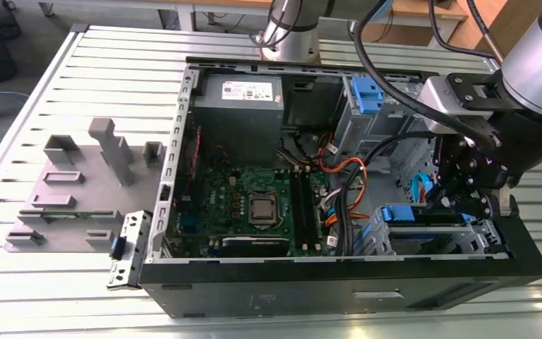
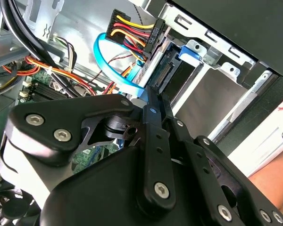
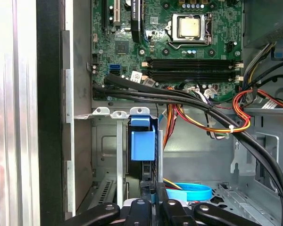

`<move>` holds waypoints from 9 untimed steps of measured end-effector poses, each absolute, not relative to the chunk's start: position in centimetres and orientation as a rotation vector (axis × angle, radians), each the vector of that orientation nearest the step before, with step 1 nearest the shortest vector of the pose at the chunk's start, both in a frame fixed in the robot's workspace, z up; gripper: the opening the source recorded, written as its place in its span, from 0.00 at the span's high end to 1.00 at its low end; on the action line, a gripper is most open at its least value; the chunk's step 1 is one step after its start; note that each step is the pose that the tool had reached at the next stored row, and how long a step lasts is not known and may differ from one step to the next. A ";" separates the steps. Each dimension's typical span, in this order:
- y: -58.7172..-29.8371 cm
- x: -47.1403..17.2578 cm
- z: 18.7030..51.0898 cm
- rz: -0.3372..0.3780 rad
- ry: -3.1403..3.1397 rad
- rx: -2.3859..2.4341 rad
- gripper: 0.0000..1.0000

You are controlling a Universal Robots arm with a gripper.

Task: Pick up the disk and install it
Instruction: 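Insert the first disk wire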

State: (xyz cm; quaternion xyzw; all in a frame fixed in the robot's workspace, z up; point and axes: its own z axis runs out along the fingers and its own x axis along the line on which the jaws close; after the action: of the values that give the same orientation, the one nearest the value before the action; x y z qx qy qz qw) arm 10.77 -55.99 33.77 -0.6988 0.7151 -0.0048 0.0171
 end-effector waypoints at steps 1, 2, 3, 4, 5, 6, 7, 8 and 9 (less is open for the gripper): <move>-56.0 10.8 33.8 -0.015 2.223 -2.172 0.84; -56.0 10.8 33.8 -0.015 2.223 -2.172 0.84; -56.0 10.8 33.7 -0.015 2.222 -2.172 0.84; -56.0 10.8 33.6 -0.014 2.222 -2.171 0.84; -56.0 10.8 33.6 -0.015 2.223 -2.172 0.84; -56.0 10.8 33.6 -0.015 2.223 -2.172 0.84; -56.0 10.8 33.6 -0.015 2.223 -2.172 0.84; -56.0 10.8 33.6 -0.015 2.223 -2.172 0.84; -56.0 10.8 33.6 -0.015 2.223 -2.172 0.84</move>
State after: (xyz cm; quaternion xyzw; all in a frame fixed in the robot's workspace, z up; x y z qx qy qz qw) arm 10.77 -56.00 33.55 -0.6988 0.7151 -0.0048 0.0171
